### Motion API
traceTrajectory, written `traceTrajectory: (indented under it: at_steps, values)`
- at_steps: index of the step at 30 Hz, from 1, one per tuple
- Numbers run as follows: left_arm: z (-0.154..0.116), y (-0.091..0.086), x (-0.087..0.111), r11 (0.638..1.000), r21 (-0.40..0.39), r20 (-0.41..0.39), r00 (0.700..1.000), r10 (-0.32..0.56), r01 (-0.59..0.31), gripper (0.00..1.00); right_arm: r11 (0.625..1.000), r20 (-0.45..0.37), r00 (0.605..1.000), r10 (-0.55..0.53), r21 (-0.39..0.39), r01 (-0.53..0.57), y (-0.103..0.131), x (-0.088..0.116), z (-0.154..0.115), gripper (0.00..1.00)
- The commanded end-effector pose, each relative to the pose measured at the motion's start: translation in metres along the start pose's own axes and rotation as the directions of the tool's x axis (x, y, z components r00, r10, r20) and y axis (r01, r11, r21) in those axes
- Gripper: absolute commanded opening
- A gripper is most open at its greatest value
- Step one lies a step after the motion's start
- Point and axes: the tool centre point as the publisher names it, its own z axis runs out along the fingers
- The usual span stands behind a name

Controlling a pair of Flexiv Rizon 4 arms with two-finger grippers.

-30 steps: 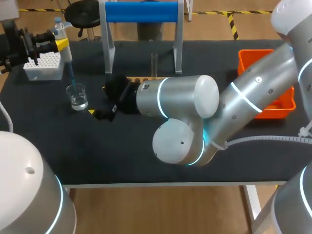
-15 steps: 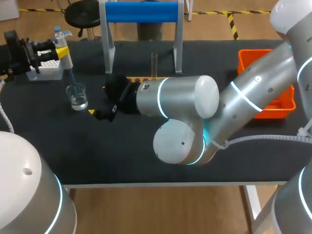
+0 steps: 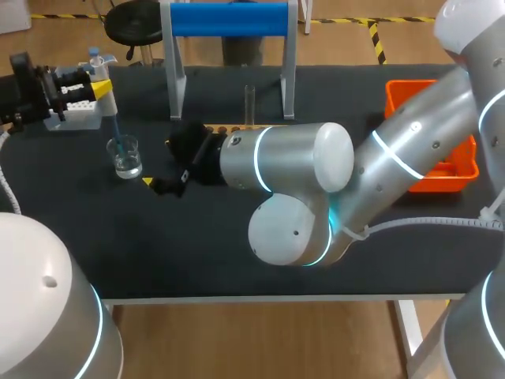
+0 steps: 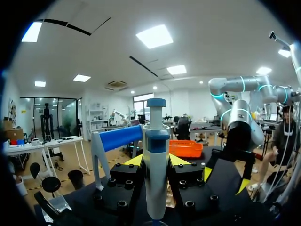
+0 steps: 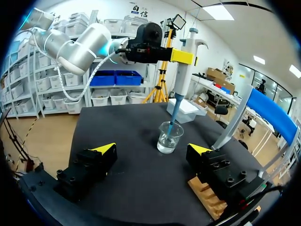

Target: Invert the test tube, pick up the pipette, mount the tip to pipette, aspirate from beaker and dispense into the tube, eject the tip, return the pipette, and cap with the stopper.

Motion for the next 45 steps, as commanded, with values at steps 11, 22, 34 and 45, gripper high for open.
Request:
traceTrajectory:
  at_steps: [11,22,34,45]
  values:
    - [0.0015,0.0113,-0.0053,1.000,0.011,-0.001,1.000,-0.023,0.023,0.00,1.000,-0.002,1.000,0.001,-0.003,-0.001,-0.0008,-0.0004,0.0001,1.00]
    - [-0.0009,0.0131,-0.0047,0.999,0.020,0.012,1.000,-0.028,0.028,0.00,1.000,-0.002,1.000,0.001,-0.003,-0.001,-0.0008,-0.0004,0.0001,1.00]
    - [-0.0015,0.0137,-0.0046,0.999,0.017,0.018,0.999,-0.032,0.031,0.00,1.000,-0.002,1.000,0.001,-0.003,-0.001,-0.0008,-0.0004,0.0001,1.00]
    - [-0.0015,0.0137,-0.0046,0.999,0.017,0.018,0.999,-0.032,0.031,0.00,1.000,-0.014,1.000,-0.024,-0.008,0.024,0.0047,-0.0013,-0.0050,1.00]
